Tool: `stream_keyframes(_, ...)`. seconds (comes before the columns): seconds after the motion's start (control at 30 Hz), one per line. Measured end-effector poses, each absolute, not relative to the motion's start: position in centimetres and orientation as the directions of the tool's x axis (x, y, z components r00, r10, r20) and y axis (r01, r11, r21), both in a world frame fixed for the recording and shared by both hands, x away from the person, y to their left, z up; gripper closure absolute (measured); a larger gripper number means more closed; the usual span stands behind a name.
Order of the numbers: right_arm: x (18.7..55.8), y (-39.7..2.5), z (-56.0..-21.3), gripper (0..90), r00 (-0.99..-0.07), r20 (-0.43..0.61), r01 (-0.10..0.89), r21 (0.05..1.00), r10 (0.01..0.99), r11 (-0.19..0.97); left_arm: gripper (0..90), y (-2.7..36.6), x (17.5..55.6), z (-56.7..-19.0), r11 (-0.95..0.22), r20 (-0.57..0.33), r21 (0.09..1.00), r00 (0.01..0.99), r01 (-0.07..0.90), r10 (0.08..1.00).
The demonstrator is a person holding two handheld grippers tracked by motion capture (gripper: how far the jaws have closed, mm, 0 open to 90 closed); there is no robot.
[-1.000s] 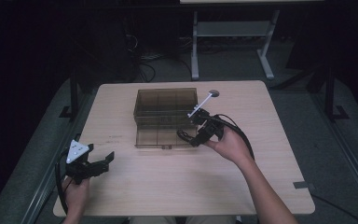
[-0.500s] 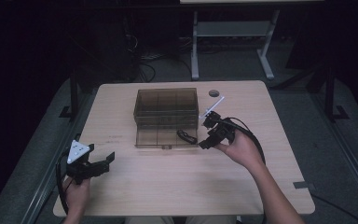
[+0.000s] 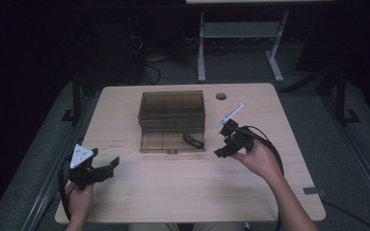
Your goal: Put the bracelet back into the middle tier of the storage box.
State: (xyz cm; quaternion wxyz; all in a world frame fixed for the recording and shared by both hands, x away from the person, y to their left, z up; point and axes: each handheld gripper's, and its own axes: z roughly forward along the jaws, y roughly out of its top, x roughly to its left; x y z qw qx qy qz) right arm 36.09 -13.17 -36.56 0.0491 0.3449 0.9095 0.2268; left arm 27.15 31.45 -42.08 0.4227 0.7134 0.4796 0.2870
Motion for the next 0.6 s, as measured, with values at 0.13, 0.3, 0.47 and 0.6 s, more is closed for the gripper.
stream_keyframes(0.13, 35.7, -13.9, -36.5, 37.7, -0.750, 0.065, 0.609, 0.455, 0.658, 0.650, 13.3, 31.3, 27.1, -42.0, -0.190, 0.010, 0.878, 0.380, 0.439, 0.925)
stream_keyframes(0.3, 35.0, -14.7, -36.6, 37.8, -0.744, 0.054, 0.611, 0.460, 0.666, 0.645, 13.3, 31.2, 27.1, -42.0, -0.191, 0.010, 0.879, 0.385, 0.437, 0.923)
stream_keyframes(0.47, 34.7, -15.8, -36.8, 37.6, -0.733, 0.055, 0.622, 0.458, 0.678, 0.635, 13.2, 31.2, 27.1, -42.1, -0.192, 0.009, 0.877, 0.384, 0.440, 0.923)
stream_keyframes(0.6, 34.4, -16.6, -37.4, 37.4, -0.726, 0.060, 0.631, 0.455, 0.685, 0.629, 13.3, 31.2, 27.1, -42.1, -0.196, 0.013, 0.877, 0.385, 0.439, 0.923)
